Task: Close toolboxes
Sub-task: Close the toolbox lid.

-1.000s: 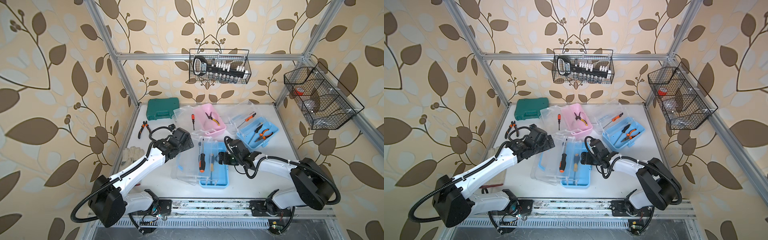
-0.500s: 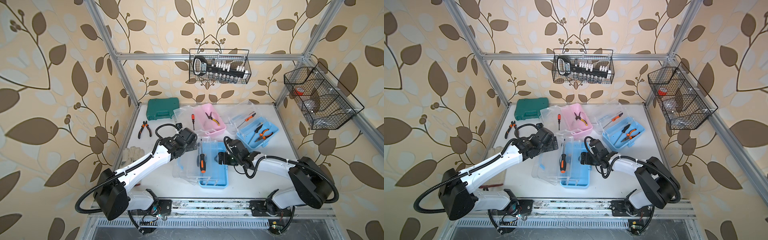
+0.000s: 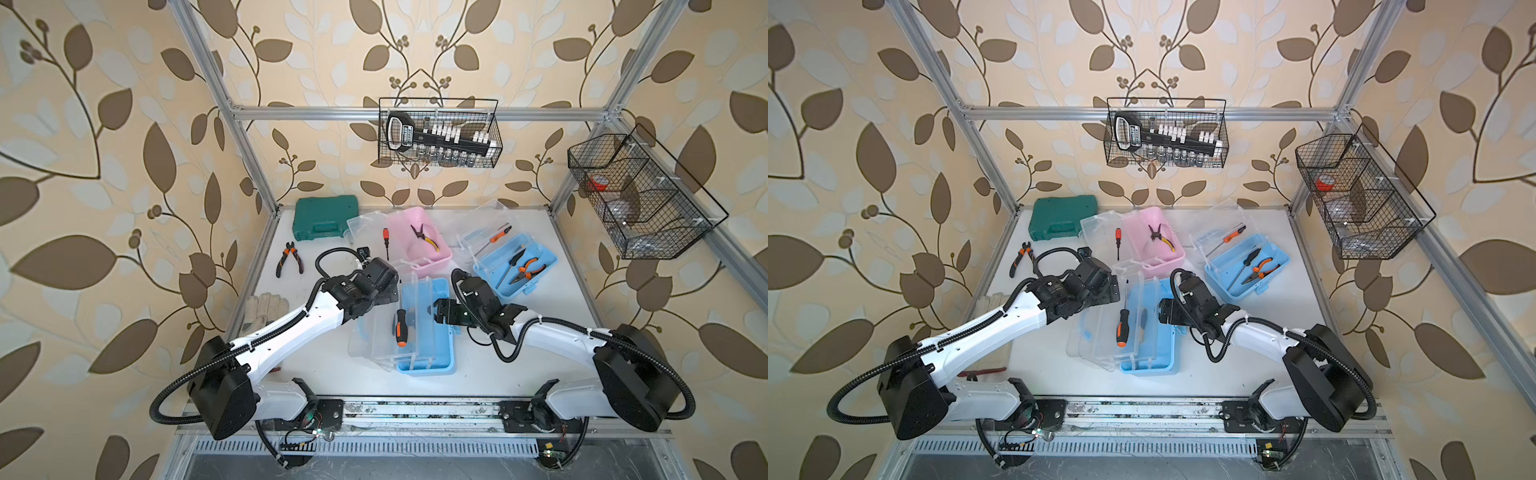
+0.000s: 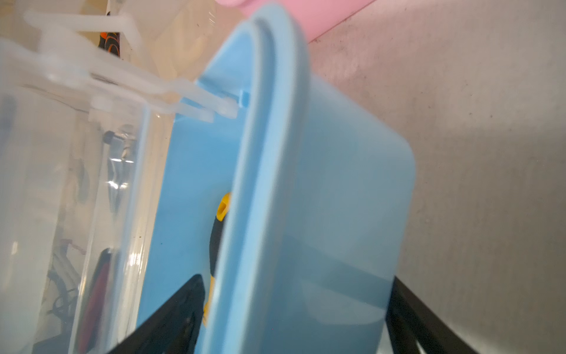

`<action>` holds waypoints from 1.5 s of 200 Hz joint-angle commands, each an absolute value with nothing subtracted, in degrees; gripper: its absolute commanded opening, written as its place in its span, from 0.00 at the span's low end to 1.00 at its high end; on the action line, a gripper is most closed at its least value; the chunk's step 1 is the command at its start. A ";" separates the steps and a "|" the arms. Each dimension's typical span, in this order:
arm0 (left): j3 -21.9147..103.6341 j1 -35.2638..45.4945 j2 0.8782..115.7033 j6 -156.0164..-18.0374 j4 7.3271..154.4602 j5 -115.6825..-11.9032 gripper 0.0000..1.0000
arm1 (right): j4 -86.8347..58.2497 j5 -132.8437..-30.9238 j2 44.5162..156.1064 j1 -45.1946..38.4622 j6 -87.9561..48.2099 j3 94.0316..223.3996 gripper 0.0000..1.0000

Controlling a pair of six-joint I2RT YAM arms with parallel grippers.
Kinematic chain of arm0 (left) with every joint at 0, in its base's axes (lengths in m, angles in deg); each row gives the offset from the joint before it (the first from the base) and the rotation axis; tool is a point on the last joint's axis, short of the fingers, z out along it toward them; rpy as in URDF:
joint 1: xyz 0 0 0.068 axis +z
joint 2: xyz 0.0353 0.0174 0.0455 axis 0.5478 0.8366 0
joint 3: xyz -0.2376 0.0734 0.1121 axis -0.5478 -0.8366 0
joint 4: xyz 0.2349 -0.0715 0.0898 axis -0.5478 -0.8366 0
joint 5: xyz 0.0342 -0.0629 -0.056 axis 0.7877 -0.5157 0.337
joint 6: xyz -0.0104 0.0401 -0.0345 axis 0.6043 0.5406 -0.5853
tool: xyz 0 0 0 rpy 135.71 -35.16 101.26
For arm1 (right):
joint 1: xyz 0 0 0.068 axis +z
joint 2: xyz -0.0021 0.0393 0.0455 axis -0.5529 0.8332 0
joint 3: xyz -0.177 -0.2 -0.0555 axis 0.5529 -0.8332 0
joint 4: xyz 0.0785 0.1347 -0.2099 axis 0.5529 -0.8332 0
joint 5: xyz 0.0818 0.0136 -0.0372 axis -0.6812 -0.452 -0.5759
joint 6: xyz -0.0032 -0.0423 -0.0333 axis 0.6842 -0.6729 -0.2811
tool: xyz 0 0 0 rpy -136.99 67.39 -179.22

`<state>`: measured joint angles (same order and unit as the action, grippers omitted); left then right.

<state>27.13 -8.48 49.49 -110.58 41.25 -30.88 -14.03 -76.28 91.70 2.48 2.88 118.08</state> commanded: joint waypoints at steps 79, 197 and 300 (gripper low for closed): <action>32.87 -14.49 51.60 -112.10 49.90 -37.34 0.99 | -9.70 -75.90 92.99 3.44 3.59 118.40 0.87; 41.30 -21.50 59.18 -109.27 49.50 -36.01 0.99 | -7.20 -77.33 96.26 -1.40 0.02 111.37 0.99; 45.47 -23.65 60.63 -107.30 47.42 -33.56 0.99 | -11.27 -74.97 88.13 -1.53 -1.11 110.98 0.99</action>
